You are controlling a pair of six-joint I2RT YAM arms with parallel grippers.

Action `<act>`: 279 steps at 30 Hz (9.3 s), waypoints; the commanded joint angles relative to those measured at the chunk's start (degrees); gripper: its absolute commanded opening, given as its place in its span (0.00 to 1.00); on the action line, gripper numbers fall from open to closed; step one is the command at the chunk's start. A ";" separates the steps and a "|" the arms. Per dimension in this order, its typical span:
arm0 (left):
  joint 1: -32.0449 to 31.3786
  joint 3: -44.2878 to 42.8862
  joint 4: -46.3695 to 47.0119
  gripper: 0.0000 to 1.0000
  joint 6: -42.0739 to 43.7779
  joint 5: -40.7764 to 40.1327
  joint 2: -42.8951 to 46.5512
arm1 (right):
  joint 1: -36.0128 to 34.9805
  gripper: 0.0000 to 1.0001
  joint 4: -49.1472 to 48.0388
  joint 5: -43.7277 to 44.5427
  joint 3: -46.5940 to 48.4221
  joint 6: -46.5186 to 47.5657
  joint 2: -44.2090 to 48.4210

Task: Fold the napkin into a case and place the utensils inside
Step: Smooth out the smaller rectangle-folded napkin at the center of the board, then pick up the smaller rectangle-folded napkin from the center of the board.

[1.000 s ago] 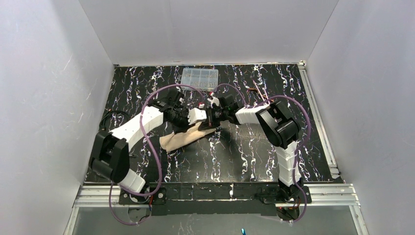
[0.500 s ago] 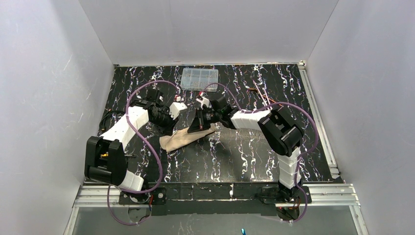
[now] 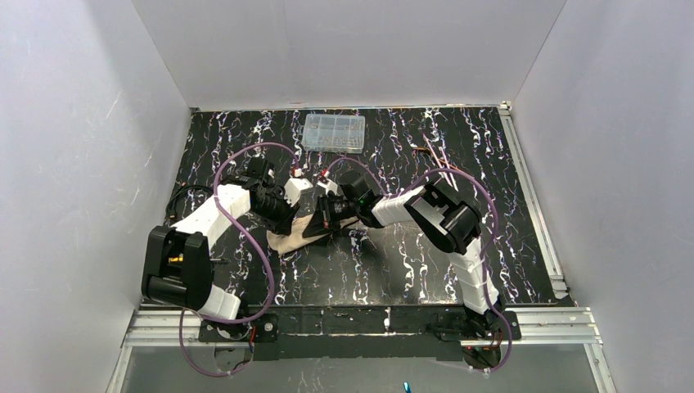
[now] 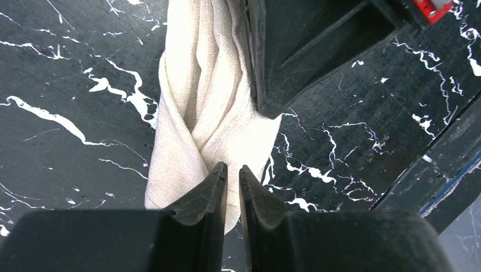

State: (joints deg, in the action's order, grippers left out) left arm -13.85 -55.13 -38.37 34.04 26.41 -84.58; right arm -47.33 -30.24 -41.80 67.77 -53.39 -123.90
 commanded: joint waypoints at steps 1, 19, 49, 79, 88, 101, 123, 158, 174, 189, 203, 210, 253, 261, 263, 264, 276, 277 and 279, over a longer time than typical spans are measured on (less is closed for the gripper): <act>-0.12 2.23 2.21 0.12 0.38 -1.23 0.25 | -0.04 0.01 -7.11 -1.40 1.80 -3.47 -1.28; -0.55 -0.35 1.77 0.31 -1.72 -3.33 4.45 | -1.29 0.01 -4.69 0.24 3.85 -3.71 -2.89; -3.93 1.40 2.42 0.93 -1.08 -12.95 11.17 | -1.03 0.01 -12.48 -2.88 1.52 -6.72 -8.07; -8.73 5.62 10.68 0.04 -6.58 -19.39 0.65 | -0.65 0.01 -16.81 -2.70 1.52 -11.35 -7.61; -8.72 4.33 9.83 0.00 -6.94 -19.12 1.51 | -1.06 0.01 -6.40 -0.93 4.86 -6.71 -8.93; -9.16 3.98 7.55 0.00 -6.40 -15.46 3.14 | -1.26 0.01 2.42 3.47 6.50 -5.16 -9.45; -10.32 10.06 12.45 0.00 0.93 -17.64 0.48 | -0.89 0.01 -9.04 -1.74 11.15 -12.17 -13.37; -11.20 11.65 12.42 0.00 4.24 -17.89 3.66 | 0.33 0.01 21.72 -6.30 21.92 9.52 -9.69; -11.29 12.20 7.24 0.12 6.92 -8.14 7.22 | -0.03 0.01 13.37 -1.64 14.90 4.32 -15.54; -11.22 13.80 9.71 0.21 10.31 -11.02 3.02 | 0.66 0.01 -16.42 -11.04 7.40 -12.03 -12.07; -11.20 17.21 12.30 0.12 11.88 -11.49 4.14 | -0.94 0.01 -20.18 -12.36 14.04 -17.67 -15.13; -11.21 14.98 10.03 0.20 9.60 -11.24 7.21 | -2.26 0.01 16.37 -2.55 20.03 4.93 -16.39; -10.79 36.07 15.86 0.99 37.21 -11.18 45.85 | -1.94 0.01 2.86 -2.43 11.78 -1.58 -18.84; -8.76 31.50 12.07 0.94 42.40 -5.82 31.00 | -1.67 0.01 2.42 -2.86 12.12 -2.04 -18.66; -7.81 30.15 12.58 0.88 42.79 -5.55 27.53 | -1.64 0.01 1.93 -2.92 11.90 -2.43 -18.98; -7.57 29.53 12.68 0.84 43.03 -5.72 26.06 | -1.60 0.01 1.46 -3.15 11.68 -2.81 -19.15; -7.03 31.38 14.61 0.67 47.74 -6.28 20.17 | -0.65 0.01 -2.42 -4.31 10.44 -5.94 -19.55; -6.99 31.29 15.99 0.67 47.28 -6.76 19.18 | -0.58 0.01 -2.34 -4.22 10.33 -5.94 -19.53; -7.01 30.34 17.62 0.65 46.54 -7.26 16.70 | -0.61 0.01 -2.30 -4.18 10.03 -5.94 -19.47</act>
State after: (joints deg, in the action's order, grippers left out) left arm -21.10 -27.09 -21.50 79.92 20.78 -62.63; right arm -48.97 -39.16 -47.07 81.47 -61.63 -138.37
